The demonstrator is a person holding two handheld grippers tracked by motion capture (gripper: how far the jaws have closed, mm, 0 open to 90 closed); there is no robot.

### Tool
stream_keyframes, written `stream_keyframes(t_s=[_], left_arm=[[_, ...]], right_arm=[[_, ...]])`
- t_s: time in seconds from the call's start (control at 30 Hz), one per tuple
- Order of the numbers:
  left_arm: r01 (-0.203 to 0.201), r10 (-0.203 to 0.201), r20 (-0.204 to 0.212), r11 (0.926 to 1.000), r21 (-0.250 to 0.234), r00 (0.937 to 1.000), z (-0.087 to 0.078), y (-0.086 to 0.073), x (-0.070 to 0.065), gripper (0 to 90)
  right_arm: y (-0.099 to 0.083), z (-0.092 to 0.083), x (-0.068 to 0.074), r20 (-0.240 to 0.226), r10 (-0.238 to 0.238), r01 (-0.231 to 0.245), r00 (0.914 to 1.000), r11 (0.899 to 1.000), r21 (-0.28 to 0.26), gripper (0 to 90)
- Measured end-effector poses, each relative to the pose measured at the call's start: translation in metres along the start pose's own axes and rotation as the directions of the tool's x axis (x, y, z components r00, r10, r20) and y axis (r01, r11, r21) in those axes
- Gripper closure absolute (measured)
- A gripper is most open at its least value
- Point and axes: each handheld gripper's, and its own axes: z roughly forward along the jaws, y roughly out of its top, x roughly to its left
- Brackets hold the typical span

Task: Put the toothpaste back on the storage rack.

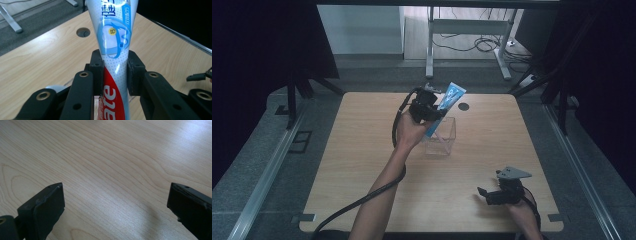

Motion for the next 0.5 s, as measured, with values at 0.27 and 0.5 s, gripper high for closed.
stream_keyframes(t_s=[0.27,0.5], left_arm=[[0.025,-0.025,0.014,0.9988,-0.042,0.9996,0.012,0.003,0.006,71.3],[0.021,-0.021,-0.005,0.9975,-0.068,0.9998,0.022,0.003,0.009,71.3]], right_arm=[[0.000,0.000,0.000,-0.003,-0.004,0.004,1.0000,1.000,0.002,1.8],[0.000,0.000,0.000,-0.003,-0.003,0.003,1.0000,1.000,0.003,1.8]])
